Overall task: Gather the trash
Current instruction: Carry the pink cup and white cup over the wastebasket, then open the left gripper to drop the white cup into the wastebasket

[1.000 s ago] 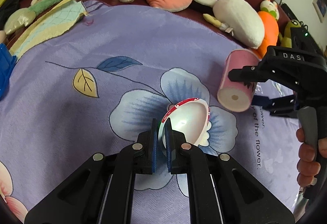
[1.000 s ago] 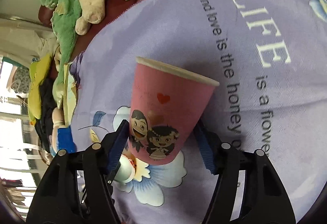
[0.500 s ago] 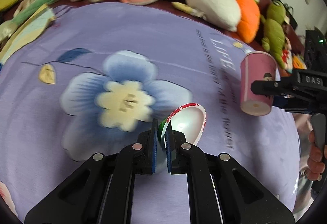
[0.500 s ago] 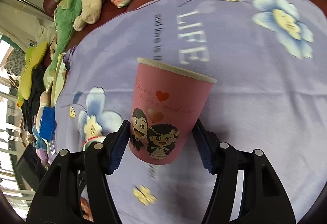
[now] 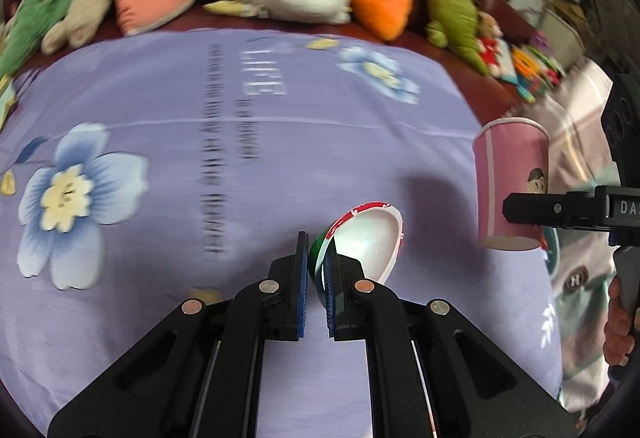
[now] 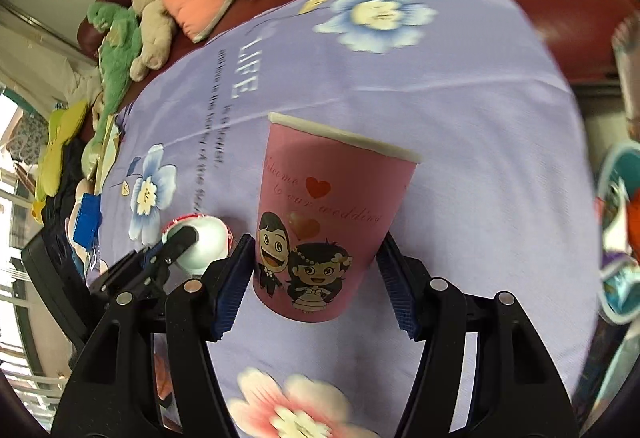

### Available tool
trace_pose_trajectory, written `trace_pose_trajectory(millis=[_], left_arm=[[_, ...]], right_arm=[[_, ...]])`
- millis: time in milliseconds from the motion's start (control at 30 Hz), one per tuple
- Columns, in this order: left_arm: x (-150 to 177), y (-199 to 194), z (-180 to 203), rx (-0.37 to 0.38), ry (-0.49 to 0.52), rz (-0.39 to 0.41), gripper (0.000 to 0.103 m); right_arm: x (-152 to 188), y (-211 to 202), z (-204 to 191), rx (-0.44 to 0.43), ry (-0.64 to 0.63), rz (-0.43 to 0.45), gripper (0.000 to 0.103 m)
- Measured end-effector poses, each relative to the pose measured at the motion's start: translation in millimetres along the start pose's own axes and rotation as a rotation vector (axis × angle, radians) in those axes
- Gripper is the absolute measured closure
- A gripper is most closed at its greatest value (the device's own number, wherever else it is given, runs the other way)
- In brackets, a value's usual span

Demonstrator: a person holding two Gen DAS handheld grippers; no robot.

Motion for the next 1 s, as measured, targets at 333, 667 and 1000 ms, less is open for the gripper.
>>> trace_pose_trajectory(millis=[333, 667, 1000], left_arm=[[6.7, -30.3, 120.2, 0.064, 0.123, 0.021, 0.095], [6.9, -13.2, 272.4, 0.155, 0.27, -0.024, 0.095], [12.8, 34.1, 382.1, 0.188, 0.409, -0.097, 0.095]], right_arm=[[45.9, -106.0, 96.0, 0.042, 0.044, 0.103, 0.043], [67.0, -202.4, 212.0, 0.117, 0.145, 0.214, 0.043], [70.3, -237.4, 299.9, 0.163, 0.239, 0.233, 0.043]])
Point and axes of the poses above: each gripper's, at about its wrist camera, not at the fingertips, and y roughly the way its jaws point, z to its right, x to its underside, the point moved 5 cm from there along y, roughly the way its jaws point, and after that the axes turned 12 degrees about -x, right-handed, at the moved point
